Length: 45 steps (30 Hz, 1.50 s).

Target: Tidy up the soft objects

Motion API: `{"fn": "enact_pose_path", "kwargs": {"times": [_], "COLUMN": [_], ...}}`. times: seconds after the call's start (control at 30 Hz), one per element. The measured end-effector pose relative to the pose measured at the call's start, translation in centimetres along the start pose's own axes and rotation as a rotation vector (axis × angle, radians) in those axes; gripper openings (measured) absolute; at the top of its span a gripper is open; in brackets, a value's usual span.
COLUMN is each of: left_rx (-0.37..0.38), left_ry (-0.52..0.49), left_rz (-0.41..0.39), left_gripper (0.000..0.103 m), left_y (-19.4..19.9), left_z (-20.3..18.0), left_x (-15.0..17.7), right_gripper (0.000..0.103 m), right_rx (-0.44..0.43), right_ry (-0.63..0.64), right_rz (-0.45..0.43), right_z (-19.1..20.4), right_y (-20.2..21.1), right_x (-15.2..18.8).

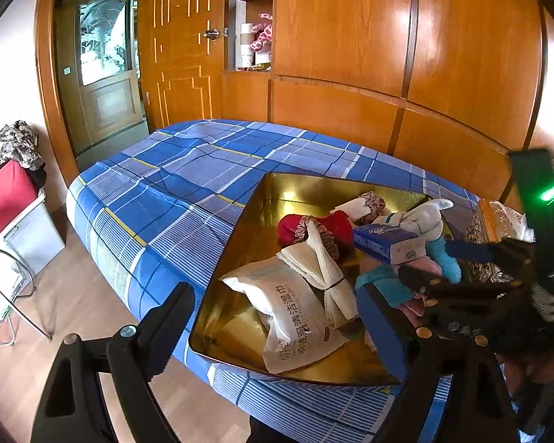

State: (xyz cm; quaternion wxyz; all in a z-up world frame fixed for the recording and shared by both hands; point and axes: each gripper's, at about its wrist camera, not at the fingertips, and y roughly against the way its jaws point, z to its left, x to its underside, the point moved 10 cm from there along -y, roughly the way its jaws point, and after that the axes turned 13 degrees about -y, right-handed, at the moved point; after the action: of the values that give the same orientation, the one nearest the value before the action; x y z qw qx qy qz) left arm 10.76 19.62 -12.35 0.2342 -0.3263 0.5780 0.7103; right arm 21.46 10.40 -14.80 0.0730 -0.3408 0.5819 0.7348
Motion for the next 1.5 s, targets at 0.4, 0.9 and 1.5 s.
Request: {"fn": "enact_pose_path", "kwargs": {"times": [0.4,0.9,1.5], "left_rx": [0.004,0.02,0.019], "left_ry": [-0.004,-0.04,-0.069], "left_rz": [-0.022,-0.09,-0.105], "left_gripper": [0.095,0.103,0.103], "left_y": [0.9,3.4,4.4], "left_z": [-0.6,-4.1,-6.4], "left_x": [-0.5,-1.7,-1.6], "right_gripper": [0.072,0.073,0.073], "right_rx": [-0.008,0.17,0.222], "right_ry": [-0.023,-0.264,-0.316], "right_rz": [-0.07,-0.341,-0.337], "right_z": [0.4,-5.9,-8.1], "right_y": [1.8,11.7,12.2], "right_x": [-1.1,0.0,2.4]}}
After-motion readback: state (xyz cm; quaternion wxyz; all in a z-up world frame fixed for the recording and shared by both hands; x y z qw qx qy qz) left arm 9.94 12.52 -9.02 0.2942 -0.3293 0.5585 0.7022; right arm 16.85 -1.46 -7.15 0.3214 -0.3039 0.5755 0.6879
